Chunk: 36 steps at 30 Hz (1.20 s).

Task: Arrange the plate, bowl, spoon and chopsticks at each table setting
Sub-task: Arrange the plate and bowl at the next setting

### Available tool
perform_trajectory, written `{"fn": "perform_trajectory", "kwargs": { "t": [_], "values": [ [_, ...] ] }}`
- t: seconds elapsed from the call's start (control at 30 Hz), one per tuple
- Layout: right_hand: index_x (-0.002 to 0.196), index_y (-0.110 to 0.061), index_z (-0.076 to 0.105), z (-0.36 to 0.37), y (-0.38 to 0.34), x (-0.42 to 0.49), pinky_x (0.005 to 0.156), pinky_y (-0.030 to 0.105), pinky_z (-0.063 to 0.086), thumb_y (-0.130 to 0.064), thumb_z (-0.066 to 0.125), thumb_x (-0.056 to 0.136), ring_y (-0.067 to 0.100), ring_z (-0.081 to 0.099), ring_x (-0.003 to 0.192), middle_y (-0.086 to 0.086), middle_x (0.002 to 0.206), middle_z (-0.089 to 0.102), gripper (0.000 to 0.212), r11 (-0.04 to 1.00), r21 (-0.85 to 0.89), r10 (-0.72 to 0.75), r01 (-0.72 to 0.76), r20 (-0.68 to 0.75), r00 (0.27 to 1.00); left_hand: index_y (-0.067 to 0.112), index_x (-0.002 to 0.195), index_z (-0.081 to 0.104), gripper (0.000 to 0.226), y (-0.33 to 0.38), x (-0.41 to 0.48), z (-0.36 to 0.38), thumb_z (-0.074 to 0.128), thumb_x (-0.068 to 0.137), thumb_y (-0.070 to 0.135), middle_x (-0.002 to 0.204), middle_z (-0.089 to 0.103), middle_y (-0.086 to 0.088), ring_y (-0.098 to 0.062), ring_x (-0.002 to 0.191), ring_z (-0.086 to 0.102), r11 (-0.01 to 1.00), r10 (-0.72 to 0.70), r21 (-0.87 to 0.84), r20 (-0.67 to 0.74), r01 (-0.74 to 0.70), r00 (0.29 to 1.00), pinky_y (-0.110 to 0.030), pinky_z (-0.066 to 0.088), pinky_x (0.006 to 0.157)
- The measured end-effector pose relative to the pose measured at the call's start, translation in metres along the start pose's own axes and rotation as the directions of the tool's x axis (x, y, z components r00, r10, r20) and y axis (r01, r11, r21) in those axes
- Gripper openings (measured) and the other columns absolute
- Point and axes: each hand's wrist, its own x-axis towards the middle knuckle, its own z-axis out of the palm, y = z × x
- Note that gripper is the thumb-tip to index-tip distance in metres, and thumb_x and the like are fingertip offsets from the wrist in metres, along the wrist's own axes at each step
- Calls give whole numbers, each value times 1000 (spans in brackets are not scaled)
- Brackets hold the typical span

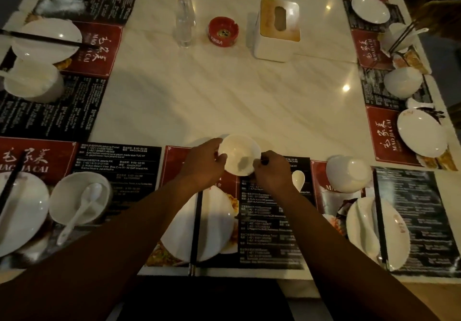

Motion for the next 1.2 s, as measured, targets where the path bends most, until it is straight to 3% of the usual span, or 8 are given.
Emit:
{"fn": "perform_trajectory", "kwargs": {
  "t": [0.23,0.3,0.47,0.53,0.63,0.8,1.03,1.2],
  "values": [
    [113,-15,73,-62,48,-15,61,14,39,-22,58,95,14,66,92,3,104,74,24,961,-119,-230,250,159,960,20,114,71,23,33,-41,41,59,96,15,99,74,1,-14,92,68,999,-25,-50,-95,20,995,-39,57,86],
    [120,-17,70,-69,64,-24,66,17,39,-25,56,97,15,66,96,2,109,73,28,944,-146,-260,295,221,940,24,103,74,21,33,-58,59,59,94,12,81,73,6,-8,78,68,991,-94,-101,-59,87,994,-38,58,76],
    [128,-21,65,-68,90,-44,67,17,37,-24,53,99,18,67,98,2,113,73,32,929,-146,-291,341,283,914,35,115,71,35,27,-91,89,64,90,11,93,68,27,16,87,60,972,-188,-163,-111,168,976,-4,41,68],
    [127,-21,66,-66,95,-49,63,15,36,-23,54,99,16,67,97,2,111,73,31,929,-130,-301,345,276,913,36,117,70,37,24,-96,95,65,89,12,90,64,30,21,82,56,977,-195,-114,-134,180,972,0,36,66],
    [122,-21,68,-66,99,-49,62,17,36,-25,54,99,13,64,88,1,107,74,27,934,-124,-297,336,253,921,32,123,68,42,24,-95,102,65,89,9,108,70,15,8,88,58,979,-191,-98,-135,179,972,-8,39,78],
    [114,-21,70,-67,100,-50,52,4,24,-28,53,98,8,55,75,1,99,74,24,939,-161,-267,303,212,940,30,126,66,47,25,-86,105,65,86,4,117,68,3,-12,104,62,978,-195,-101,-134,182,972,-35,51,96],
    [113,-14,70,-60,99,-59,56,14,35,-24,55,98,8,57,76,4,98,74,24,964,-82,-233,254,207,950,29,124,66,45,22,-87,103,66,86,4,119,65,4,-10,104,58,977,-193,-116,-125,178,973,-26,44,90],
    [115,-14,69,-57,96,-59,62,20,39,-23,55,99,8,56,79,4,102,73,23,973,-71,-202,220,204,958,29,121,69,42,22,-89,99,65,87,5,115,67,7,-9,107,59,982,-160,-124,-119,146,980,-31,47,95]
  ]
}}
